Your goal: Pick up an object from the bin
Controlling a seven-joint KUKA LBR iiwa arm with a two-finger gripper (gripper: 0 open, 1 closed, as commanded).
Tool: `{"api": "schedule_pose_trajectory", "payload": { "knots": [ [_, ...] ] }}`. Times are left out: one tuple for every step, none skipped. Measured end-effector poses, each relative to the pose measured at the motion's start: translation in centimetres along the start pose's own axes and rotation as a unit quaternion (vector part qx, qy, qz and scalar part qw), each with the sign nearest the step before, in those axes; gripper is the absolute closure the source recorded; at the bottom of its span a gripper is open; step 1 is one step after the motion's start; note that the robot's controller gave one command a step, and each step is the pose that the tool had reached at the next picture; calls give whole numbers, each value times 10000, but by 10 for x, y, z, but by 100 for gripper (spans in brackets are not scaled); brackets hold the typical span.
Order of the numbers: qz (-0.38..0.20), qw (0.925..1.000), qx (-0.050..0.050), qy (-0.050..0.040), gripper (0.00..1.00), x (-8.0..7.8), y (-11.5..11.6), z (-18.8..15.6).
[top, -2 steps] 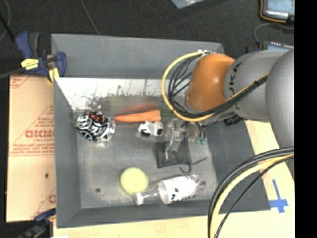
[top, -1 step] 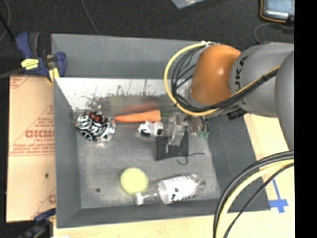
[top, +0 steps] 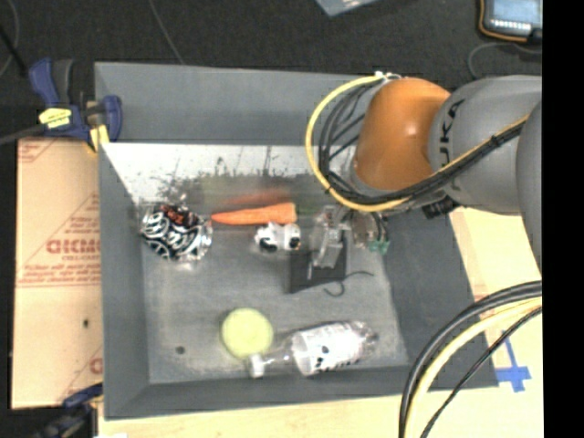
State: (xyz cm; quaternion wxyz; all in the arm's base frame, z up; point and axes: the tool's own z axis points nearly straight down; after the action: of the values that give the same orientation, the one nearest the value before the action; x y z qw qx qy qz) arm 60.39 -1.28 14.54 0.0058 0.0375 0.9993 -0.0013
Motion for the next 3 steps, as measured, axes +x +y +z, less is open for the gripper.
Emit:
{"api": "schedule_pose_trajectory", "payload": {
  "knots": [
    [28,10000,-3,44,100,0,10,-36],
    [-27,10000,-3,10,100,2,9,-91],
    [-62,10000,3,5,100,4,9,-153]
  ]
}}
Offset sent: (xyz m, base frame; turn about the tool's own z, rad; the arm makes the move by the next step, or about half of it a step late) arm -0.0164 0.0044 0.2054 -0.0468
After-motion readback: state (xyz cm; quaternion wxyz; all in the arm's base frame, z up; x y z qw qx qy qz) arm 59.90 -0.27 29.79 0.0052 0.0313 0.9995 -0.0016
